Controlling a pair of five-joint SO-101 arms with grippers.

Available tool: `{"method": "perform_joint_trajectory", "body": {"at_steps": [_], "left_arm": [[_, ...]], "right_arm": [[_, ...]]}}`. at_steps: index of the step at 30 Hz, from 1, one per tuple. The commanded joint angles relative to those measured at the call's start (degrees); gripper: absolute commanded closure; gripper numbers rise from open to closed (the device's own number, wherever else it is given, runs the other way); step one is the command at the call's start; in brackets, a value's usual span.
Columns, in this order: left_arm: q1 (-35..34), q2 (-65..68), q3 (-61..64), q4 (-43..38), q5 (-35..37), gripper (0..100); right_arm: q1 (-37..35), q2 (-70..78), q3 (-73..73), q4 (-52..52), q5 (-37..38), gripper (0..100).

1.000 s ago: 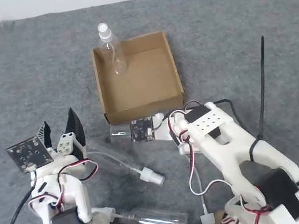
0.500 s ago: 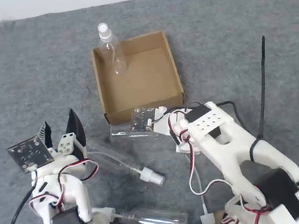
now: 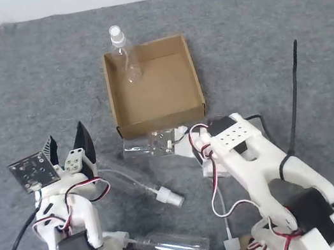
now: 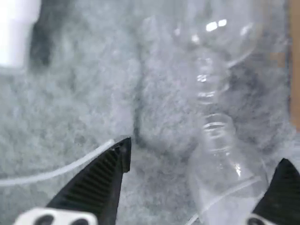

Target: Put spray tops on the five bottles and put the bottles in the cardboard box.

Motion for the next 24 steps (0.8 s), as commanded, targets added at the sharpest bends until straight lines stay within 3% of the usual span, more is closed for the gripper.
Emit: {"method": "perform_joint_trajectory", "body": {"at_steps": [1, 9, 24], "left_arm": [[-0.3, -0.9, -0.8, -2.0, -0.4, 78], [-0.3, -0.9, -0.8, -2.0, -0.4, 78], [-0.3, -0.9, -0.8, -2.0, -0.4, 78]], "right_arm": [[2.9, -0.4, -3.9, 1.6, 4.2, 59.6], [9.3, 0.0, -6.7, 1.6, 10.5, 59.6], [9.4, 0.2, -6.6, 1.2, 12.2, 59.7]]}}
